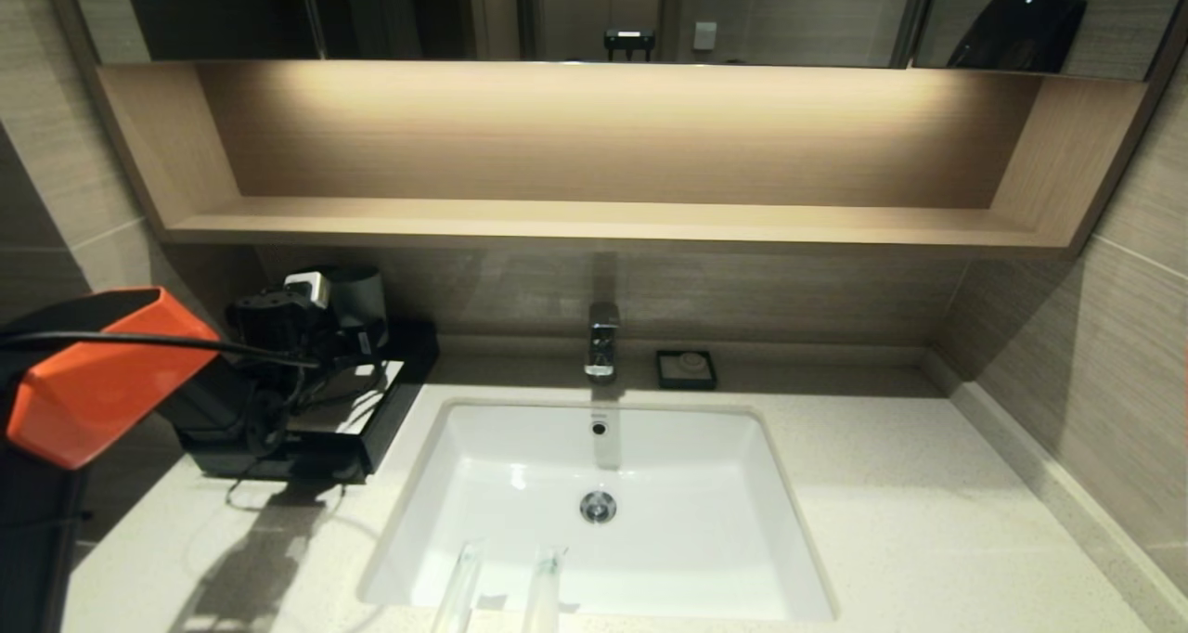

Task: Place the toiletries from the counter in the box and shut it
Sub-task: Place the cup on the storage box

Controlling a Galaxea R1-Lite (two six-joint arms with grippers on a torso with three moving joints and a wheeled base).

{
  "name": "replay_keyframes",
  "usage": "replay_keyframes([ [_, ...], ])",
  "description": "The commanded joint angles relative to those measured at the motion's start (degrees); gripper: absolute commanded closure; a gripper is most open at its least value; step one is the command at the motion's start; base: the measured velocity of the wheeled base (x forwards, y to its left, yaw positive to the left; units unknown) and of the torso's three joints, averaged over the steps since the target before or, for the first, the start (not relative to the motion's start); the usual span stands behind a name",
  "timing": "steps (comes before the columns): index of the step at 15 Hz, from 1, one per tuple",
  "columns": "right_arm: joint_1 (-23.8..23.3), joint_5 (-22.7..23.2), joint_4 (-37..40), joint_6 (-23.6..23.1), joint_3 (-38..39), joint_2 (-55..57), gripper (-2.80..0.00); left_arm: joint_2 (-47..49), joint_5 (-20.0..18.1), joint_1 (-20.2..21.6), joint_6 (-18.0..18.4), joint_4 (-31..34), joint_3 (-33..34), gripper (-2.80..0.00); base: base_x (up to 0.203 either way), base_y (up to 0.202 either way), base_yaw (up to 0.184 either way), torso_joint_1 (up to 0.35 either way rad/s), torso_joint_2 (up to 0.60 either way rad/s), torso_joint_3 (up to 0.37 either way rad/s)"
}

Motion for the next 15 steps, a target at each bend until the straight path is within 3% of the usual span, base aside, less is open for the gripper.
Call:
replay_keyframes([
  [1,0.0,0.0,0.0,0.0,0.0,-0.1,0.0,0.7,0.0,0.0,0.0,-0.5,-0.2,0.0,0.0,0.0,0.0,0.0,0.0,0.0],
  [15,0.0,0.0,0.0,0.0,0.0,-0.1,0.0,2.3,0.9,-0.1,0.8,-0.4,-2.7,0.0,0.0,0.0,0.0,0.0,0.0,0.0],
])
